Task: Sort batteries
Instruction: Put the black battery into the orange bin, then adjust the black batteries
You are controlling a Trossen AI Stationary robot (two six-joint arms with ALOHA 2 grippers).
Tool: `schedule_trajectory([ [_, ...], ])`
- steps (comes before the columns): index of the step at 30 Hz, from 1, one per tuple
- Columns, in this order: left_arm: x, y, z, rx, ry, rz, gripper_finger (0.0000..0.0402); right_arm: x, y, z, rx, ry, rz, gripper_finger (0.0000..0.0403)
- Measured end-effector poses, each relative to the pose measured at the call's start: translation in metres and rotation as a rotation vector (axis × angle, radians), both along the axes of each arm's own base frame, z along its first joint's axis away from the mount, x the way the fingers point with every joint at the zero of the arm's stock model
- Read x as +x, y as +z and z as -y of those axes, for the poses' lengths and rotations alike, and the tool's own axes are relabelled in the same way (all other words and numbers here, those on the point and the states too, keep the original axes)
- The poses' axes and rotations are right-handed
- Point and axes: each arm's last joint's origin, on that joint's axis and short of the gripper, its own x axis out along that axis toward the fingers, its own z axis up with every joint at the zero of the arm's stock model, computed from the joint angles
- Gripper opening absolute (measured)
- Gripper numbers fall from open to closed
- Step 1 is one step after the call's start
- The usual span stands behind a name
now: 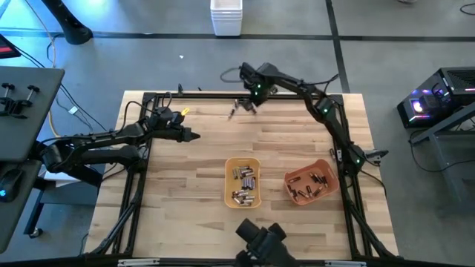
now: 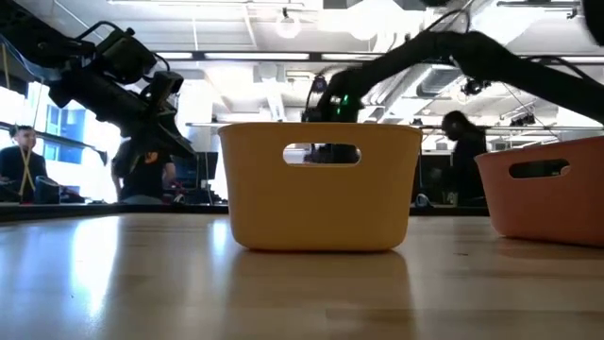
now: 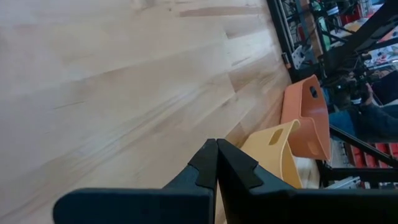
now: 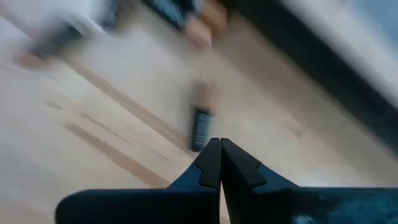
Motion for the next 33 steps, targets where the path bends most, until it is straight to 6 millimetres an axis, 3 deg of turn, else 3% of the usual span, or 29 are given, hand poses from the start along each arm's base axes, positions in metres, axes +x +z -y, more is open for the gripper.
schedule_trajectory([
  [4,0.0,0.0,0.0,0.012,0.003,-0.003,0.0,0.002,0.018,0.012,-0.004,-0.023,0.191,0.0001],
  [14,0.0,0.0,0.0,-0.004,0.02,-0.002,0.0,0.024,-0.003,0.033,0.0,-0.194,0.431,0.0],
  [26,0.0,0.0,-0.002,-0.021,0.075,-0.007,0.0,0.025,-0.031,0.044,0.046,-0.339,0.423,0.0],
  [33,0.0,0.0,-0.002,-0.013,0.078,-0.01,0.0,0.004,-0.036,0.039,0.042,-0.252,0.204,0.0],
])
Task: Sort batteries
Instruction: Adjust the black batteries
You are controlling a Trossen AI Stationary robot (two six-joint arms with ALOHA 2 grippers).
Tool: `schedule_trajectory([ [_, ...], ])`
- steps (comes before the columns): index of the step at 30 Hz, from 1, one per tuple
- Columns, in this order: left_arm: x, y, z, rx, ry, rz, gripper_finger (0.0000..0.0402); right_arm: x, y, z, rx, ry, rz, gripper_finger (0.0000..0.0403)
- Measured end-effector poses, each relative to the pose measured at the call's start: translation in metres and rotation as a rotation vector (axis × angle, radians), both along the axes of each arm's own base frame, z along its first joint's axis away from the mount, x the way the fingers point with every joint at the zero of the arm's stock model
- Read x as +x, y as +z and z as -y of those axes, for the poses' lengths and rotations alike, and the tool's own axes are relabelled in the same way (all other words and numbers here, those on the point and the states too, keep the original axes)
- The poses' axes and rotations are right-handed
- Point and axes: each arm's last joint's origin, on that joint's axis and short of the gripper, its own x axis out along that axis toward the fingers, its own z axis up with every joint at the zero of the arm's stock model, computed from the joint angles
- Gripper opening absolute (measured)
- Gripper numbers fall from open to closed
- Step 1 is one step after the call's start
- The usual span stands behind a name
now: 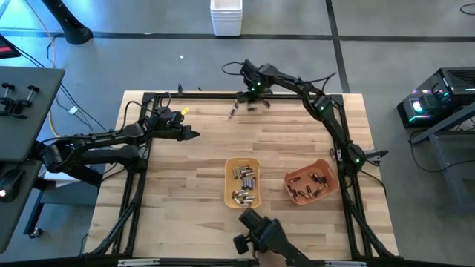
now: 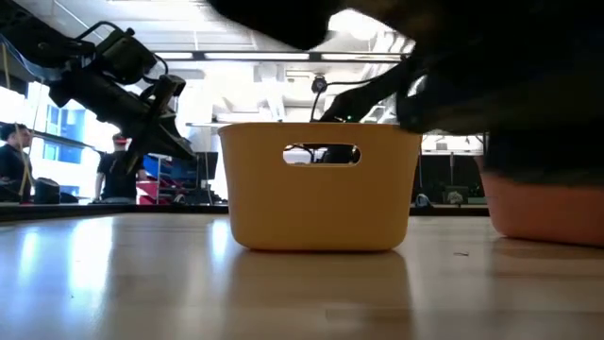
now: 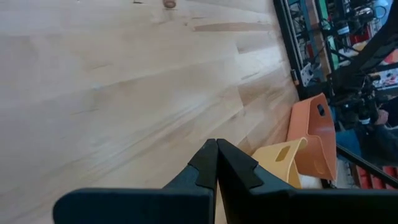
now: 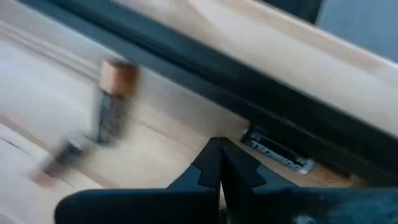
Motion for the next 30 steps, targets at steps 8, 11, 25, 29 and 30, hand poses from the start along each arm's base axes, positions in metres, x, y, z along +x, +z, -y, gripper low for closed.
schedule_trajectory([
  [8,0.0,0.0,0.0,0.013,-0.007,-0.004,0.0,-0.021,0.026,-0.004,0.014,0.083,-0.092,0.0],
  [11,0.0,0.0,0.0,0.015,-0.004,-0.006,0.0,-0.01,0.036,-0.004,0.028,0.105,0.079,0.0],
  [25,0.0,0.0,0.0,-0.01,0.008,0.001,0.0,0.056,0.014,-0.015,0.009,-0.142,0.412,0.0],
  [29,0.0,0.0,0.0,-0.01,0.008,0.001,0.0,0.041,0.003,-0.002,-0.038,-0.185,0.303,0.0],
  [30,0.0,0.0,0.0,-0.01,0.008,0.001,0.0,0.037,0.002,0.0,0.0,-0.178,0.301,0.0],
])
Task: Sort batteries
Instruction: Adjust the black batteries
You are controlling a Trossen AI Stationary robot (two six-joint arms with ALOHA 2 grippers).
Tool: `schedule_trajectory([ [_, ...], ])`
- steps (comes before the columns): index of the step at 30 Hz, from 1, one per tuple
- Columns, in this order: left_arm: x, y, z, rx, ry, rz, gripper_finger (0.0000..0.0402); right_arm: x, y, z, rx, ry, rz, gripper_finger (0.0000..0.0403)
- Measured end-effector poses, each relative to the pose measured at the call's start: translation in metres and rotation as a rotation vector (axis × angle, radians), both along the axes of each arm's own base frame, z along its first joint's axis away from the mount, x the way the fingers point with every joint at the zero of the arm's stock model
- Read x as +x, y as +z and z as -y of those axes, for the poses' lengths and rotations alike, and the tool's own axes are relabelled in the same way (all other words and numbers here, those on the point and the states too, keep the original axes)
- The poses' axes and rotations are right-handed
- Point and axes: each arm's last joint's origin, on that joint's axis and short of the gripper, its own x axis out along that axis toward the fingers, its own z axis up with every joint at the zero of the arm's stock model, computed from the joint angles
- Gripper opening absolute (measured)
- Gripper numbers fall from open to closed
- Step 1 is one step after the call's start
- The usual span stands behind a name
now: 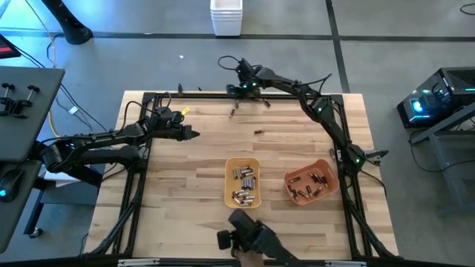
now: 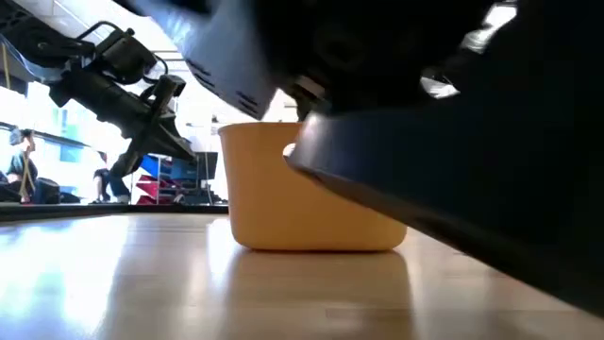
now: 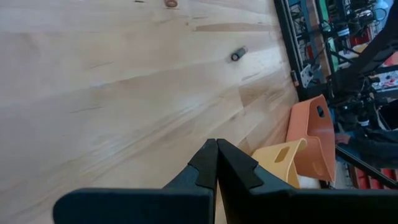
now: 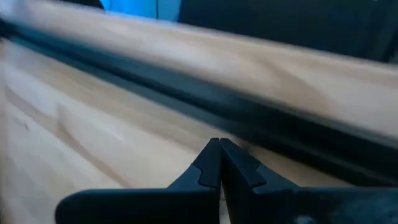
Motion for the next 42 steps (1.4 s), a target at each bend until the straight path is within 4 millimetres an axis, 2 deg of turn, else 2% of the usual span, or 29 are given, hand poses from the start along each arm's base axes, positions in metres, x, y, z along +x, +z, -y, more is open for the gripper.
schedule_trajectory([
  [3,0.0,0.0,0.0,0.013,-0.005,-0.004,0.0,-0.006,-0.009,0.002,0.074,0.057,-0.006,0.0],
  [8,0.0,0.0,0.0,0.023,-0.01,-0.006,0.0,0.001,-0.008,-0.006,0.038,0.096,-0.008,0.0],
  [14,0.0,0.0,0.0,0.026,-0.006,-0.008,0.0,-0.016,-0.01,-0.003,0.021,0.179,-0.134,0.0],
  [17,0.0,0.0,-0.001,0.032,0.004,-0.013,0.0,-0.023,-0.001,0.001,0.022,0.183,-0.177,0.0],
  [21,0.0,0.0,-0.001,0.036,0.011,-0.015,0.0,-0.014,0.023,0.005,-0.029,0.179,-0.066,0.0],
  [24,0.0,0.0,-0.001,0.036,0.013,-0.016,0.0,0.0,0.031,-0.01,0.034,0.206,0.039,0.0],
  [26,0.0,0.0,-0.001,0.036,0.013,-0.016,0.0,0.01,0.029,-0.023,0.04,0.223,0.025,0.0],
  [28,0.0,0.0,-0.001,0.036,0.013,-0.016,0.0,0.021,0.028,-0.033,-0.031,0.209,-0.001,0.0],
  [32,0.0,0.0,-0.001,0.036,0.013,-0.016,0.0,0.031,0.029,-0.035,-0.077,0.152,0.039,0.0],
  [37,0.0,0.0,-0.001,0.036,0.013,-0.016,0.0,0.029,0.007,-0.035,-0.069,0.132,-0.063,0.0],
  [39,0.0,0.0,-0.001,0.037,0.011,-0.017,0.0,0.025,0.005,-0.033,-0.079,0.17,-0.095,0.0],
  [42,0.0,0.0,-0.001,0.04,0.004,-0.018,0.0,0.024,0.006,-0.029,-0.097,0.267,-0.048,0.0],
])
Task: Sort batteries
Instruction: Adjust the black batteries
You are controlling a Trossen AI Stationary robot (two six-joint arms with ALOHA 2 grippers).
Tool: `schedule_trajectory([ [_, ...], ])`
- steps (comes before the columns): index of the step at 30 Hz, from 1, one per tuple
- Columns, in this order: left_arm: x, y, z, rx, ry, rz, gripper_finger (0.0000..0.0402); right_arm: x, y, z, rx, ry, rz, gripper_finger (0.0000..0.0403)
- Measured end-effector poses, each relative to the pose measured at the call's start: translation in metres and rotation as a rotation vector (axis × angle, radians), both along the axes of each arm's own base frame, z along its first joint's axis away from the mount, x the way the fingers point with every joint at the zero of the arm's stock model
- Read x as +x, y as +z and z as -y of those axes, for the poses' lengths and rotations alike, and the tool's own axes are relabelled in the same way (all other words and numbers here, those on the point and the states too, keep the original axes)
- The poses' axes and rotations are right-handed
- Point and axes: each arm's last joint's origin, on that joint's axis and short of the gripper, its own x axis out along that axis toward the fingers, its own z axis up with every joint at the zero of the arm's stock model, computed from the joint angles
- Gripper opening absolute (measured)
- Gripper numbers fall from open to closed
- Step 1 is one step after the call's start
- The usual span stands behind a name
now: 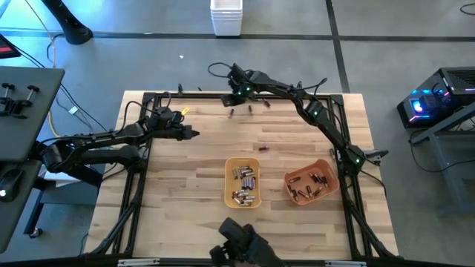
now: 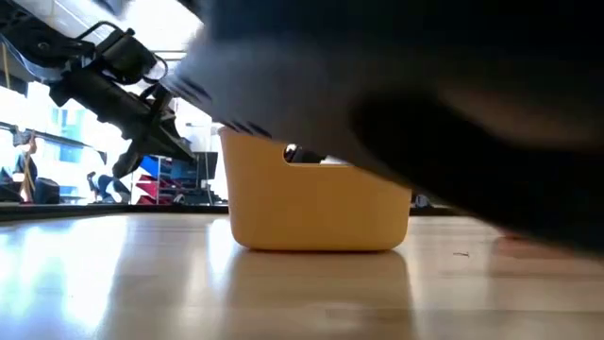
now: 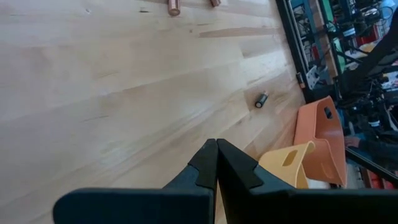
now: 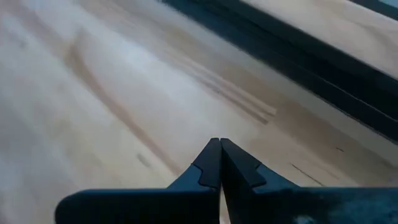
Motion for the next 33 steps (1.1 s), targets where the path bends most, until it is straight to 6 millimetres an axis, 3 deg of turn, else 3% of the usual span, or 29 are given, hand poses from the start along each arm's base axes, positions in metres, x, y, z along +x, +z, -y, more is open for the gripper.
schedule_trajectory([
  [5,-0.001,-0.002,0.001,-0.008,-0.014,-0.016,0.0,0.001,0.008,-0.001,0.045,0.072,0.066,0.0],
  [11,-0.002,-0.004,0.004,-0.044,-0.082,-0.027,0.0,0.01,0.036,0.013,0.121,-0.157,0.297,0.0],
  [14,-0.002,-0.005,0.005,-0.048,-0.102,-0.033,0.0,0.021,0.044,0.009,0.146,-0.302,0.381,0.0],
  [20,-0.002,-0.006,0.006,-0.063,-0.122,-0.038,0.0,0.037,0.023,-0.01,0.182,-0.523,0.336,0.0],
  [25,-0.004,-0.006,0.004,-0.036,-0.163,-0.033,0.0,0.046,-0.006,-0.03,0.222,-0.488,0.226,0.0],
  [31,-0.007,-0.008,0.006,-0.067,-0.196,-0.05,0.0,0.05,0.005,-0.04,0.156,-0.402,0.205,0.0],
  [33,-0.007,-0.009,0.007,-0.084,-0.223,-0.05,0.0,0.049,0.005,-0.039,0.143,-0.46,0.198,0.0],
])
